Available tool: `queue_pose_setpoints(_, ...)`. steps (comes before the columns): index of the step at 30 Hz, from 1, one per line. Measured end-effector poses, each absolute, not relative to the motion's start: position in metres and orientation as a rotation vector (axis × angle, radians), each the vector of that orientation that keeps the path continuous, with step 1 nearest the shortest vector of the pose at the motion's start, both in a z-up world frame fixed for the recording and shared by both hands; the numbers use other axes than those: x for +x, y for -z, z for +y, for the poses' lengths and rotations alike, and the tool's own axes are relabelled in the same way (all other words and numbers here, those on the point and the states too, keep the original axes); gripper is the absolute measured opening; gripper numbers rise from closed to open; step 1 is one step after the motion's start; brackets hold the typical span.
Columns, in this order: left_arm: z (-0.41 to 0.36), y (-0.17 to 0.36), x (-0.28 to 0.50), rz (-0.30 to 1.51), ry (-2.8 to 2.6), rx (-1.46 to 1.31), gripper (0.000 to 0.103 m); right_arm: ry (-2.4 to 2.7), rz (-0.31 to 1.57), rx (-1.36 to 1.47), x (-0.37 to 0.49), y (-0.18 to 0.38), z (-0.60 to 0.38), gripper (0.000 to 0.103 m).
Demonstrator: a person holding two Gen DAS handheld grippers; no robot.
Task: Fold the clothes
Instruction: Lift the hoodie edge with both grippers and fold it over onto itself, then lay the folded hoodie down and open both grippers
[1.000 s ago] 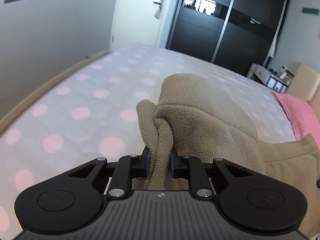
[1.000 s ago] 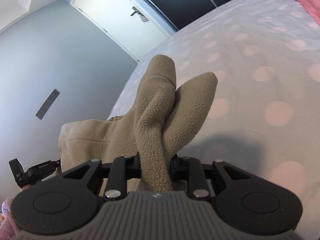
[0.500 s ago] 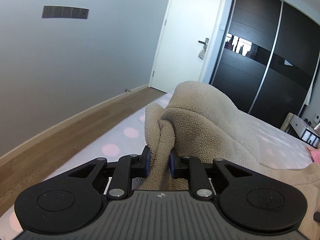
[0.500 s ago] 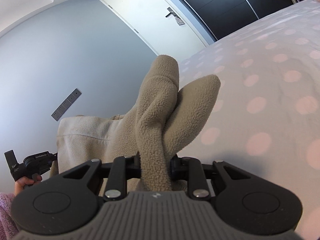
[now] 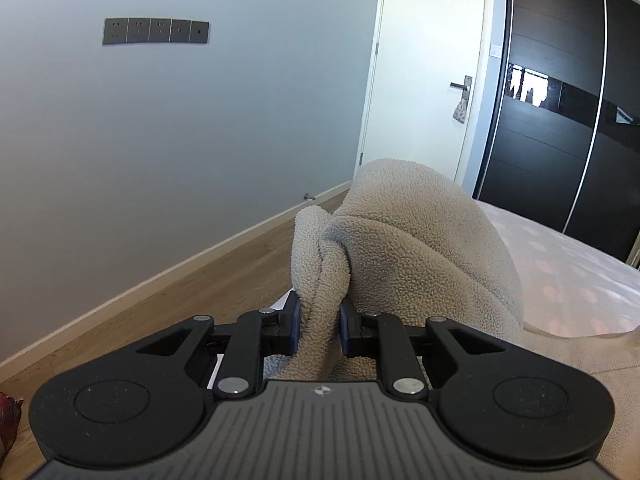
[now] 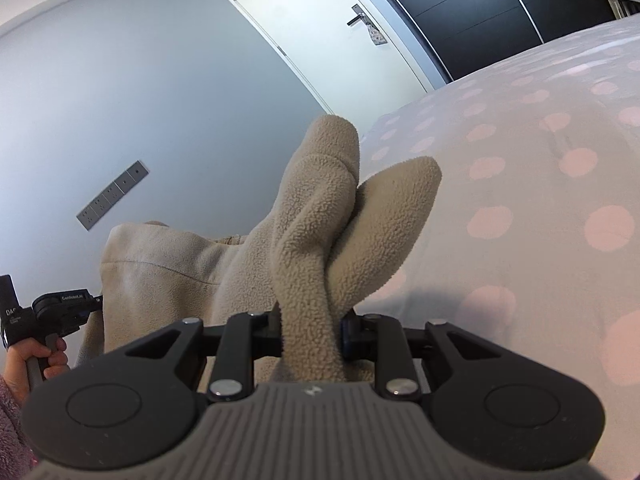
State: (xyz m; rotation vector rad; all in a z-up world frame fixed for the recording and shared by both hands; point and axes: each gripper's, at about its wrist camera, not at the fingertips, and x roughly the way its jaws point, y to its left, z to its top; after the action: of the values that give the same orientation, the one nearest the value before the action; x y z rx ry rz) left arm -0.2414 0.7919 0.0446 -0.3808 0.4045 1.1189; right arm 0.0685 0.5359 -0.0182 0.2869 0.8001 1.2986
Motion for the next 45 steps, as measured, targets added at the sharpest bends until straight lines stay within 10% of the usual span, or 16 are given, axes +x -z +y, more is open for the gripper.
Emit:
queue_pose_setpoints(10, 0.812, 0.036, -0.213, 0.55, -1.161, -0.326, 0.017, -1.225, 0.811, 0.159, 0.07, 0.072, 0.572, 0.028)
queue_pose_setpoints(25, 0.773, 0.029, -0.245, 0.598, -1.164, -0.284, 0.022, -1.052, 0.495, -0.184, 0.041, 0.046, 0.535, 0.064)
queue_pose_setpoints(45, 0.719, 0.128, -0.243, 0.833, -1.003, -0.271, 0.022, -1.153, 0.639, -0.347, 0.004, 0.118, 0.559, 0.045)
